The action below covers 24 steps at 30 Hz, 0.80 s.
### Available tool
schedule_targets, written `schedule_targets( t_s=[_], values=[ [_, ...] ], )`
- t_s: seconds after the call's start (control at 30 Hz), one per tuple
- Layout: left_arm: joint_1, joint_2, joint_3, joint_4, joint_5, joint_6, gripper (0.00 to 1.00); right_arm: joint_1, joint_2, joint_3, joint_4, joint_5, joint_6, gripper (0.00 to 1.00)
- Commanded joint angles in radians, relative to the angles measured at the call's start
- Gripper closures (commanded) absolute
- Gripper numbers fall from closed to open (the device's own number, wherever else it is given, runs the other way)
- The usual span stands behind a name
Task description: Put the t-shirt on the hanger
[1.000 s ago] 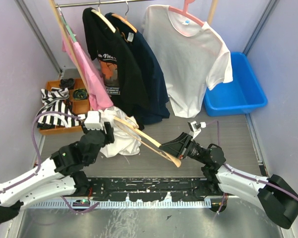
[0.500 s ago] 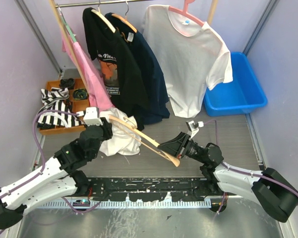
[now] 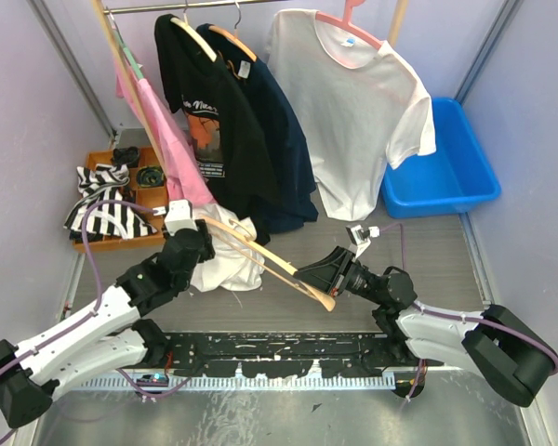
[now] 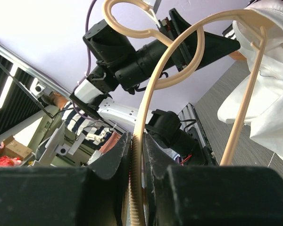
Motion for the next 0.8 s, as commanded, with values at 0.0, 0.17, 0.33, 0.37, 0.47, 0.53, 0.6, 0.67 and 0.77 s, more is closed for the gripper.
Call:
schedule_targets(
  t_s=[0.0,0.17,0.33,0.37,0.47,0.53,0.6,0.67,0.77],
  values=[
    [0.038,0.026,-0.021,0.066,0.025,-0.021,0.46,0.004,-0.007,0.040,0.112,-0.002,-0.002,0.99],
    [0.064,0.063,-0.015,0.090,0.029,-0.016,0.51,0.004,-0.017,0.046,0.099,-0.005,-0.002,0.99],
    [0.079,0.084,-0.003,0.097,0.039,-0.012,0.68,0.004,-0.017,0.055,0.089,-0.011,-0.003,0.99],
    [0.080,0.085,0.001,0.096,0.042,-0.011,0.71,0.003,-0.018,0.057,0.088,-0.011,-0.003,0.99],
    [0.082,0.083,0.019,0.083,0.057,-0.005,0.83,0.004,-0.012,0.061,0.086,-0.011,-0.003,0.99],
    [0.082,0.081,0.039,0.057,0.067,0.001,0.88,0.005,-0.004,0.065,0.089,-0.013,-0.003,0.99],
    [0.082,0.073,0.054,0.031,0.071,0.004,0.90,0.005,0.001,0.064,0.098,-0.013,-0.001,0.99],
    [0.083,0.056,0.057,0.015,0.071,0.007,0.91,0.005,0.004,0.064,0.102,-0.012,0.000,0.99],
    [0.085,0.041,0.056,-0.015,0.051,0.003,0.90,0.006,0.009,0.063,0.106,-0.012,0.000,0.99]
  ],
)
